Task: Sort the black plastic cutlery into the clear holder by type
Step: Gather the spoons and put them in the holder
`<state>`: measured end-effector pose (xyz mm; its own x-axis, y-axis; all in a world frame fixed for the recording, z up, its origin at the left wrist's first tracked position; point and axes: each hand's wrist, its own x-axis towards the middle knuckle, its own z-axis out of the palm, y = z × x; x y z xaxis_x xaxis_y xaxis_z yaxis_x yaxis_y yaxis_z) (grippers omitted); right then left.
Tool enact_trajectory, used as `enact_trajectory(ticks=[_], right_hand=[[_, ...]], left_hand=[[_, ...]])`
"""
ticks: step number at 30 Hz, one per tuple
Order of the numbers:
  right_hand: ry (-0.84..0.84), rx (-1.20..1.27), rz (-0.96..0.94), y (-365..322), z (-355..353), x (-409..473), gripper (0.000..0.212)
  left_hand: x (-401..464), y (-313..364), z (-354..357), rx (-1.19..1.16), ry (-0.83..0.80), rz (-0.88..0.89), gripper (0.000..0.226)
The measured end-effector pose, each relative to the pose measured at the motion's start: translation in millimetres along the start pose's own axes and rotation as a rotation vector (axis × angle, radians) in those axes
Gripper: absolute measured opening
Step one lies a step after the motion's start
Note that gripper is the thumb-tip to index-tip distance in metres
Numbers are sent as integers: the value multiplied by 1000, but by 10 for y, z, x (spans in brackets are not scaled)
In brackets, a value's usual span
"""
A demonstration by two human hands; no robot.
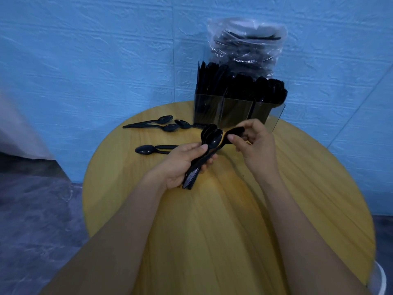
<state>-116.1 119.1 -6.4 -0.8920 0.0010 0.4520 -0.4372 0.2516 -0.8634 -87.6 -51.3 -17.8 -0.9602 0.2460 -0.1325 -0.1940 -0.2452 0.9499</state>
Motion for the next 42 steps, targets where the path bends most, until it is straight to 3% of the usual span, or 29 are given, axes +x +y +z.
enact_trajectory(ticks=[7,14,18,23,27,36,42], right_hand=[[115,-184,-206,64,258,-76,29],[9,-221,-247,58,402,-88,47],[-14,-326,-237,87,430,-88,37],[-321,-695,-193,126,556,-92,53],[-490,-891,-161,133,622,-116,50],[-392,-737,-101,132,593,-108,29],[-323,-411,59,55,285,-90,22]], left_hand=[[-47,2,51,-101,-90,-55,22],[-95,5,-7,-257,-103,-89,25],[-148,42,-111,-208,62,74,23],[-201,60,-287,-151,390,213,25],[-195,46,-287,-89,455,222,26],[-176,9,-234,37,482,252,29],[-148,-3,-264,14,519,268,27]])
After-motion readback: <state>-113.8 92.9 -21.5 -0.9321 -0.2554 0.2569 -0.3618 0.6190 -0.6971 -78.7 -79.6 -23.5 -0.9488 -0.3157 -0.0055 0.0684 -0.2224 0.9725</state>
